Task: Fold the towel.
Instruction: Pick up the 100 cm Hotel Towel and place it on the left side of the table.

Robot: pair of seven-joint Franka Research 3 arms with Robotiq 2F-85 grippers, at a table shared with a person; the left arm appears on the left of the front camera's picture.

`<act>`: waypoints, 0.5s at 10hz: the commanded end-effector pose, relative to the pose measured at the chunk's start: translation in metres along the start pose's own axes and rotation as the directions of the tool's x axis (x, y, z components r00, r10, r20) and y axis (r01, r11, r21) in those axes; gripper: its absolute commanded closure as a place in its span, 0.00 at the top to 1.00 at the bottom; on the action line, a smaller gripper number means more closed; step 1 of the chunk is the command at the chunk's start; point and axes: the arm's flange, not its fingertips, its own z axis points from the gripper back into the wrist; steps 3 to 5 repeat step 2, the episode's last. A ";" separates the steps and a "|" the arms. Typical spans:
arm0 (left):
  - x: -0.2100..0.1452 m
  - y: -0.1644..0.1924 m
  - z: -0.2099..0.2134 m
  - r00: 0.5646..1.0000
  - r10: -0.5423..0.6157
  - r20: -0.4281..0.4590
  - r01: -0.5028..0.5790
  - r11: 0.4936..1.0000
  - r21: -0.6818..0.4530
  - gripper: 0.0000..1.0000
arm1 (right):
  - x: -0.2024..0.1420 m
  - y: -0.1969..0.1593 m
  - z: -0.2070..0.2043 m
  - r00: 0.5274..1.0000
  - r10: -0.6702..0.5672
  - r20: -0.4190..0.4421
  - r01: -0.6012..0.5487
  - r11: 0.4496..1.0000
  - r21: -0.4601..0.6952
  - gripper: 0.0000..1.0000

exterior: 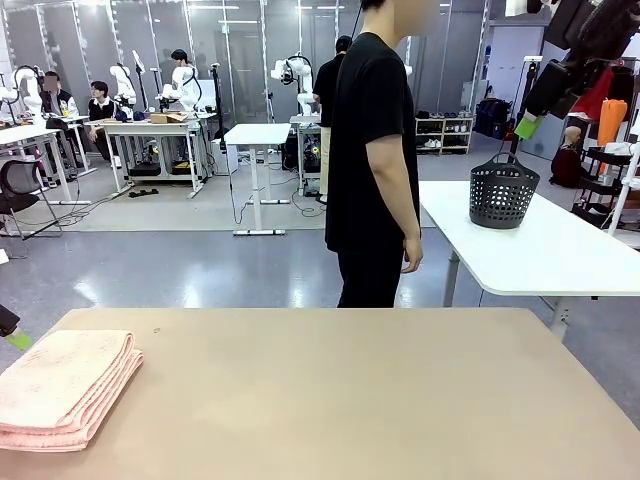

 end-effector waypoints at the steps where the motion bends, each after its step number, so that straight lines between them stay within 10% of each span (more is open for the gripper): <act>1: 0.005 0.002 0.000 1.000 0.001 0.006 -0.001 1.000 -0.006 1.00 | 0.001 0.000 0.000 1.000 -0.004 0.000 0.004 1.000 0.004 1.00; 5: 0.005 0.002 0.000 1.000 0.001 0.006 -0.001 1.000 -0.006 1.00 | 0.001 0.000 0.000 1.000 -0.004 0.000 0.004 1.000 0.004 1.00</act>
